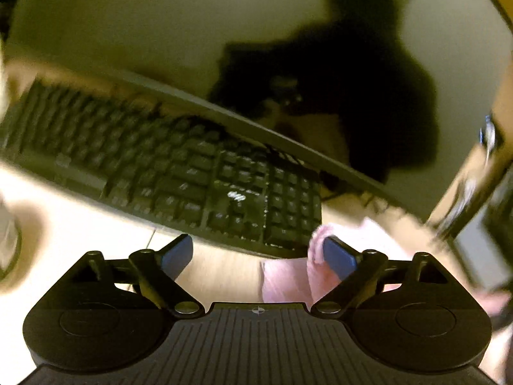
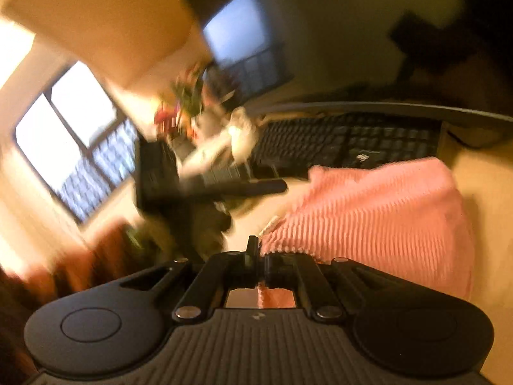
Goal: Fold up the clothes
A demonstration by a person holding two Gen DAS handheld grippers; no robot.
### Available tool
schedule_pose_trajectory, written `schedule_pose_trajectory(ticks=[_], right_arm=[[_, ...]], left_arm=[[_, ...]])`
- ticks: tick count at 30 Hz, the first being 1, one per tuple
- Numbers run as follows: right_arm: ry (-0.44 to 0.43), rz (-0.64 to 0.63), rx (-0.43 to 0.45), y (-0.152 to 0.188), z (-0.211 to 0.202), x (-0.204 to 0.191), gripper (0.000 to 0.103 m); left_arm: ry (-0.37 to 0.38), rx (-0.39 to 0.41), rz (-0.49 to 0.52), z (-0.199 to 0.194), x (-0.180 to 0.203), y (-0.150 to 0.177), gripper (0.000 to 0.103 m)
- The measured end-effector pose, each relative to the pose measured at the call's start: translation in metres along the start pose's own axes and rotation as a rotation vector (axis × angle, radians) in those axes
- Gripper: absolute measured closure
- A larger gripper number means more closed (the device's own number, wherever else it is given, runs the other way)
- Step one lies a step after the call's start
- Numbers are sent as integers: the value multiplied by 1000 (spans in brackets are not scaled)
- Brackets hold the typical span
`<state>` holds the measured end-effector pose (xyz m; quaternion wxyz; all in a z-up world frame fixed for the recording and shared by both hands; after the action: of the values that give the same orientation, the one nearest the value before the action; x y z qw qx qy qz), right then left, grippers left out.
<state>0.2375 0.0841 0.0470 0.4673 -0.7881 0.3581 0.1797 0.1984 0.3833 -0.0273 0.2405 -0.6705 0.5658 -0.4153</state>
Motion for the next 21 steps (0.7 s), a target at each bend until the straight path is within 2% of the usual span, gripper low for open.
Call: schedule_pose_trajectory(ticks=[3, 5, 7, 8, 9, 10, 12, 14, 16, 17, 18, 19, 21], right_arm=[[48, -138, -47, 19, 29, -13, 97], [66, -180, -79, 34, 47, -15, 95], [86, -212, -111, 47, 65, -17, 91], [89, -206, -130, 50, 69, -16, 90], [74, -209, -145, 53, 65, -17, 84], [51, -222, -154, 55, 56, -18, 72], [5, -249, -173, 59, 38, -21, 58], [-21, -277, -185, 63, 17, -22, 51], [30, -270, -166, 62, -12, -13, 42], [59, -261, -155, 62, -28, -8, 41], [90, -235, -137, 60, -42, -1, 40], [121, -197, -115, 56, -56, 8, 40], [186, -104, -49, 49, -81, 28, 39]], left_arm=[[52, 31, -221, -21, -24, 4, 9], [87, 35, -284, -35, -26, 6, 7], [115, -3, -262, -39, -13, 9, 6], [103, -43, -224, -36, -3, 12, 6], [90, -86, -184, -31, 8, 14, 6], [76, -129, -143, -27, 18, 17, 7], [23, -196, -71, -14, 30, 24, 16], [-30, -261, 2, 0, 42, 32, 21], [-104, -247, 62, 4, 43, 28, 20], [-141, -238, 92, 6, 44, 26, 22], [-178, -228, 121, 7, 44, 24, 29], [-204, -216, 121, 6, 43, 19, 29], [-150, -173, 56, -4, 41, 11, 28]])
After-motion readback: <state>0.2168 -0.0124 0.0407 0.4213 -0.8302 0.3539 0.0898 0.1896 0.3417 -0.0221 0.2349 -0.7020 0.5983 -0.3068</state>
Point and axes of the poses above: each gripper's, at about its wrist camera, not at the fingertips, and z roughly the way its jaws point, x to its right, y to its underside, the point moved 1 cm from there along z, roughly the way its jaws point, and after that the axes turned 14 degrees about z, right-handed, at the moved point
